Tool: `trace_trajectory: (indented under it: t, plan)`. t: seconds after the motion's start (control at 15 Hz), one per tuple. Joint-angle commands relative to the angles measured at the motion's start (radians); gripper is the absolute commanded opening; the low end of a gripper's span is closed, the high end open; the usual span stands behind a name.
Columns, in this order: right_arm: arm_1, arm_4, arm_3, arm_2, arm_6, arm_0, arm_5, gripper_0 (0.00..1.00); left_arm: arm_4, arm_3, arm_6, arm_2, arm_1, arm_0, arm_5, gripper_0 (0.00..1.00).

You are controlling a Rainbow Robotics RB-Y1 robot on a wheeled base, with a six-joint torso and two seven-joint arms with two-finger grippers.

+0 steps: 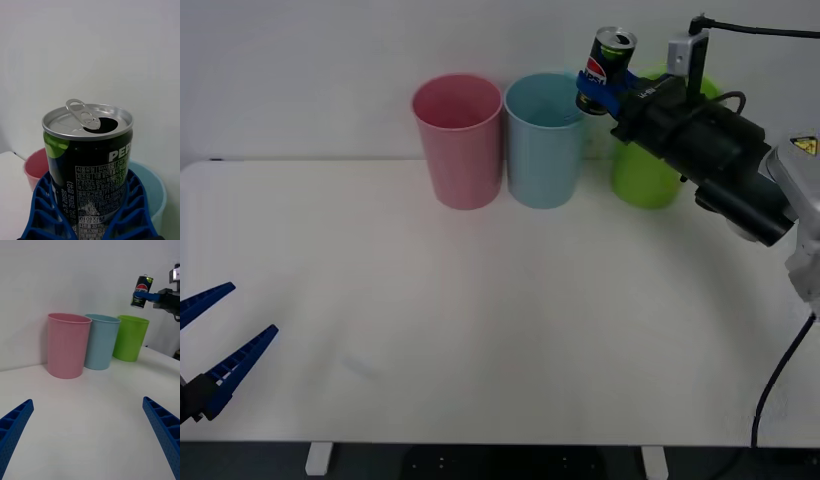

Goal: Grasp the object on the table and drop it into the matching bin: aluminum can to the light blue bin, PET bottle to the pink bin.

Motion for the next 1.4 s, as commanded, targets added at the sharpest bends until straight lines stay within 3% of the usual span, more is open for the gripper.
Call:
trace_trajectory:
  t: [0.07,0.4,0.87,1.4]
  plan:
    - [0.048,0.026,0.135,0.0,0.012,-0.101,0.001,0.0,0.0,0.0,0.0,0.0,0.0,0.0,0.0,1.0]
    - [0.122,0.066,0.313,0.0,0.038,-0.226,0.047,0.0,0.0,0.0,0.0,0.0,0.0,0.0,0.0,1.0]
    - [0.223,0.098,0.493,0.0,0.066,-0.361,0.196,0.0,0.0,0.0,0.0,0.0,0.0,0.0,0.0,1.0]
    - [0.248,0.106,0.514,0.003,0.072,-0.381,0.255,0.01,0.0,0.0,0.0,0.0,0.0,0.0,0.0,1.0]
